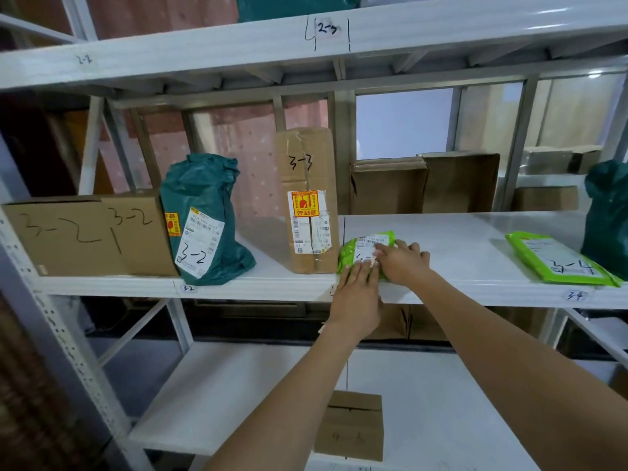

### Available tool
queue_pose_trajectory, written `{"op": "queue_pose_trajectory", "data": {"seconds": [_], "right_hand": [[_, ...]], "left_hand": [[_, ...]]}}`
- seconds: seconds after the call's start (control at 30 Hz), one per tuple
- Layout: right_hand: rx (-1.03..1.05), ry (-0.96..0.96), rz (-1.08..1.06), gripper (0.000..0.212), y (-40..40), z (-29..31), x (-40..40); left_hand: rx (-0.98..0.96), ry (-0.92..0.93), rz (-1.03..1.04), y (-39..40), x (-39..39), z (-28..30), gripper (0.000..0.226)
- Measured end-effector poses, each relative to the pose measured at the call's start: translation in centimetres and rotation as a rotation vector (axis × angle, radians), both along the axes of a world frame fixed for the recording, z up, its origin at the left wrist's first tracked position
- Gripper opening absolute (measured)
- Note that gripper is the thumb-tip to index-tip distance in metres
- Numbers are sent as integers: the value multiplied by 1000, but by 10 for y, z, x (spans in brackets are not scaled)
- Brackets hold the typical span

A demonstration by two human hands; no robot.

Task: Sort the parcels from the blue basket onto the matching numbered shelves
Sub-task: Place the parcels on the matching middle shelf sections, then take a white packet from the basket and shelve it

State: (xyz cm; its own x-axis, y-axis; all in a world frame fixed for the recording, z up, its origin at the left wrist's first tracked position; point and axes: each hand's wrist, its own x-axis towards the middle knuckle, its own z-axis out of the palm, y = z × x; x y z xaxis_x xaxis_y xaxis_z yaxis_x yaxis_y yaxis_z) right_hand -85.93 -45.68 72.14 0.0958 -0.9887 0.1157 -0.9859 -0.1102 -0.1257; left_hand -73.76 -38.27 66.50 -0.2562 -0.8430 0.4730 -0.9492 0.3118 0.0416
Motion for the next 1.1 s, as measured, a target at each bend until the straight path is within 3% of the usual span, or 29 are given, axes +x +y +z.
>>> {"op": "queue_pose_trajectory", "data": {"seconds": [0.27, 0.5, 0.57, 0.83, 1.1], "right_hand": [[-98, -231, -21, 52, 11, -3, -2], [-521, -324, -71, 55, 88, -64, -12], [-542, -326, -85, 58, 111, -90, 0], [-153, -259, 87, 58, 187, -194, 126], [328, -28, 346, 62, 277, -295, 286]], "left_hand": [[6, 112, -17, 18, 5, 3, 69], [57, 133, 110, 73, 72, -47, 62], [107, 136, 172, 92, 102, -63, 62], [401, 216, 421, 206, 238, -132, 61], [674, 334, 723, 341, 387, -226, 60]]}}
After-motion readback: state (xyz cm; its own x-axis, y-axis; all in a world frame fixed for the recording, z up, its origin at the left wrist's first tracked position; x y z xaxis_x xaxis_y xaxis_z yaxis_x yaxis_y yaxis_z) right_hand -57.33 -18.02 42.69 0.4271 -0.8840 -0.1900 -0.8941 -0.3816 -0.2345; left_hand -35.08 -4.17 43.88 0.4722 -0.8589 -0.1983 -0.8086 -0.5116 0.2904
